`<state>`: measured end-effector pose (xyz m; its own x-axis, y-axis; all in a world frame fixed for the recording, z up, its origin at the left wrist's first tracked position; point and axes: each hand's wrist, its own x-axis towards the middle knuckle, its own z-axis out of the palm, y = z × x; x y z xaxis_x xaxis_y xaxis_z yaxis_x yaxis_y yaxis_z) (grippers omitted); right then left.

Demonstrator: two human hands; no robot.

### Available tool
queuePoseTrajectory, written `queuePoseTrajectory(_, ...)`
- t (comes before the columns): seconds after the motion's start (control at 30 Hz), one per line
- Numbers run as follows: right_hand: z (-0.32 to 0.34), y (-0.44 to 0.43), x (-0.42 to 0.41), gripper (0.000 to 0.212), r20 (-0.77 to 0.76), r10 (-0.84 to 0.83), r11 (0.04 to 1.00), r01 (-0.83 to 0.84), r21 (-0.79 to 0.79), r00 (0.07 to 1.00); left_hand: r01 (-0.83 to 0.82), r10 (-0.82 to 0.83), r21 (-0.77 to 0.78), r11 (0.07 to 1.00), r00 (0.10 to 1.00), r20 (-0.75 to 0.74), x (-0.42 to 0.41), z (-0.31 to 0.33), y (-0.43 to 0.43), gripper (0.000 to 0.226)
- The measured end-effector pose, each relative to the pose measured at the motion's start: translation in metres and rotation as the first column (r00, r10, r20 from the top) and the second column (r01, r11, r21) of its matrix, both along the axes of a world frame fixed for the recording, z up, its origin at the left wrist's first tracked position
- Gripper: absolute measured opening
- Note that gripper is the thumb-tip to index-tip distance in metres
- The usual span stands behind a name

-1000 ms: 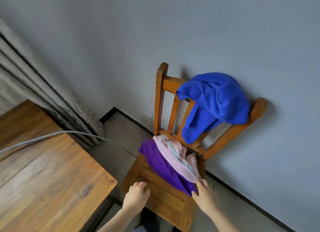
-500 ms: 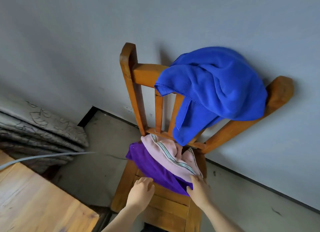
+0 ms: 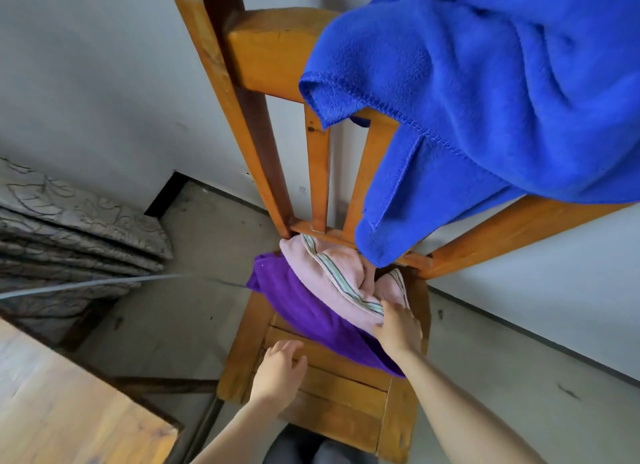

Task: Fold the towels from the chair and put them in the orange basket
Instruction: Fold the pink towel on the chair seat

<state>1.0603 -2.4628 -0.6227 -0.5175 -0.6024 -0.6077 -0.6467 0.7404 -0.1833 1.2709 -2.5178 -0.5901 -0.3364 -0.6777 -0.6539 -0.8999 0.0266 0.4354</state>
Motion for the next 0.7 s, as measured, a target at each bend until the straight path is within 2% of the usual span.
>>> queuePoseTrajectory(0.07, -0.006, 0.007, 0.002, 0.023, 0.013, -0.022, 1.000, 0.021, 0.012, 1.000, -0.008, 0.008, -0.012, 1.000, 1.000, -0.001, 0.003, 0.000, -0.004, 0.037)
queuePoseTrajectory(0.13, 0.000, 0.017, 0.007, 0.007, 0.051, -0.079, 0.995, 0.081, -0.052, 0.996, -0.011, 0.011, -0.023, 1.000, 1.000, -0.010, 0.004, 0.004, -0.006, 0.037)
queuePoseTrajectory(0.2, 0.019, 0.025, 0.015, 0.012, 0.099, -0.097, 0.984, 0.110, -0.137, 0.990, -0.005, 0.004, -0.023, 1.000, 1.000, -0.028, 0.004, 0.017, -0.003, 0.037)
queuePoseTrajectory(0.3, 0.066, 0.037, 0.023, 0.005, 0.206, -0.116, 0.954, 0.167, -0.250, 0.972, 0.031, -0.032, -0.033, 0.999, 0.998, -0.060, 0.002, 0.047, 0.004, 0.038)
queuePoseTrajectory(0.43, 0.133, 0.041, 0.023, 0.019, 0.202, -0.062, 0.947, 0.121, -0.296, 0.978, 0.109, -0.119, -0.085, 0.990, 0.985, -0.125, -0.011, 0.093, 0.006, 0.046)
queuePoseTrajectory(0.53, 0.192, 0.035, 0.021, 0.021, 0.140, 0.072, 0.937, -0.018, -0.350, 0.987, 0.126, -0.156, -0.165, 0.978, 0.970, -0.186, -0.024, 0.131, 0.004, 0.053)
queuePoseTrajectory(0.6, 0.223, 0.030, 0.020, 0.031, 0.163, 0.141, 0.922, -0.069, -0.380, 0.977, 0.120, -0.167, -0.205, 0.971, 0.958, -0.232, -0.033, 0.154, 0.002, 0.056)
queuePoseTrajectory(0.7, 0.276, 0.027, 0.016, 0.040, 0.213, 0.166, 0.882, -0.049, -0.468, 0.963, 0.146, -0.237, -0.290, 0.946, 0.921, -0.310, -0.043, 0.193, 0.003, 0.057)
